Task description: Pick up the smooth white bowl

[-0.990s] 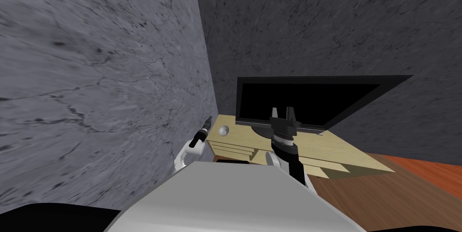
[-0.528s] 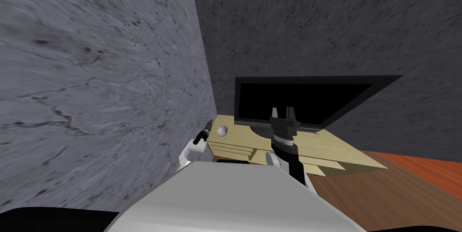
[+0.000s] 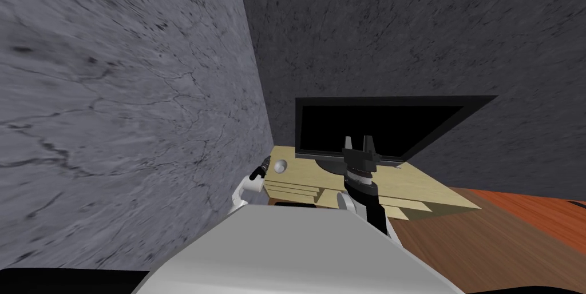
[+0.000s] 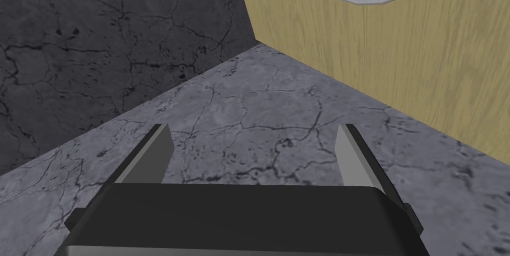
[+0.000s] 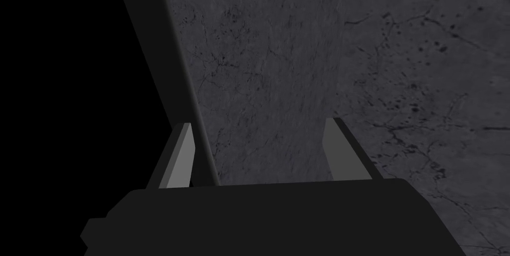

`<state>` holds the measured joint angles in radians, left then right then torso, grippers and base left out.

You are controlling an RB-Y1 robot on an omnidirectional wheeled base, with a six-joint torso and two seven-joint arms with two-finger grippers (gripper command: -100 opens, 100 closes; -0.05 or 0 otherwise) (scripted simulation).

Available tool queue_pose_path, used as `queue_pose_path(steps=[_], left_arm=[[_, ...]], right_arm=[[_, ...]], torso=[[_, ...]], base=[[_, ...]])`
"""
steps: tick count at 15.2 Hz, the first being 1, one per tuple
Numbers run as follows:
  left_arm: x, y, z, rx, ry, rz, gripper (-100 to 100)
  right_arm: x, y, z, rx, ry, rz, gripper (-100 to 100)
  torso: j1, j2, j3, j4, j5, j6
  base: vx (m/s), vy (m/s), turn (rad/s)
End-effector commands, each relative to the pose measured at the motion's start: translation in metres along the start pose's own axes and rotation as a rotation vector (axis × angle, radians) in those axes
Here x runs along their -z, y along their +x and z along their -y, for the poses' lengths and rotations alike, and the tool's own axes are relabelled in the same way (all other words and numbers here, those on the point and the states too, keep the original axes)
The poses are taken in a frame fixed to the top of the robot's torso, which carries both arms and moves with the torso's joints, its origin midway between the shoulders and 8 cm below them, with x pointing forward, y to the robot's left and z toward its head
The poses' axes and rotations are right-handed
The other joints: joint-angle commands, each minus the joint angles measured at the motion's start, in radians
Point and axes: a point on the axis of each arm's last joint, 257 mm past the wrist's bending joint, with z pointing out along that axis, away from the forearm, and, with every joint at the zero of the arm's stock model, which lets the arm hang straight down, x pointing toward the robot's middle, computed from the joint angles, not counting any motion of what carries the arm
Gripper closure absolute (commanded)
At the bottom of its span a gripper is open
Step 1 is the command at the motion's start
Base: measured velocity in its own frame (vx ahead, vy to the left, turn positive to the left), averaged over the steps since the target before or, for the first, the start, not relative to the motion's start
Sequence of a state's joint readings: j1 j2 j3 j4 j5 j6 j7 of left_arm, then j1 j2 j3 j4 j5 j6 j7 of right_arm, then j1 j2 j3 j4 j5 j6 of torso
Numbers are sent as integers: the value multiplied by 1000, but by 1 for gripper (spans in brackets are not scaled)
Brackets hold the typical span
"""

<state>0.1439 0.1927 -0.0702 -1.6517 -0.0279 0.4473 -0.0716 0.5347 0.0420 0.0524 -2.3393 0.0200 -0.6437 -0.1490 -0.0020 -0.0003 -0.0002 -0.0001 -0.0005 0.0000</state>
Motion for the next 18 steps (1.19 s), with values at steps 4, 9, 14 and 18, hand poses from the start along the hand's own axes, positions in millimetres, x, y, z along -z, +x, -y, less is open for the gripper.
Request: queue_pose_path(steps=[4, 9, 14, 18], left_arm=[[-10, 12, -34, -4, -121, -21, -100], [-16, 28, -69, -6, -247, -50, -100], [-16, 46, -96, -5, -349, -80, -100], [-15, 64, -113, -1, -420, -109, -100]], right_arm=[[0, 0, 0, 0, 0, 0, 0], [0, 0, 0, 0, 0, 0, 0], [0, 0, 0, 0, 0, 0, 0], [0, 0, 0, 0, 0, 0, 0]], torso=[[0, 0, 0, 0, 0, 0], [0, 0, 0, 0, 0, 0], [0, 0, 0, 0, 0, 0], [0, 0, 0, 0, 0, 0]], base=[[5, -25, -30], [6, -20, -27], [4, -20, -27], [6, -20, -25]])
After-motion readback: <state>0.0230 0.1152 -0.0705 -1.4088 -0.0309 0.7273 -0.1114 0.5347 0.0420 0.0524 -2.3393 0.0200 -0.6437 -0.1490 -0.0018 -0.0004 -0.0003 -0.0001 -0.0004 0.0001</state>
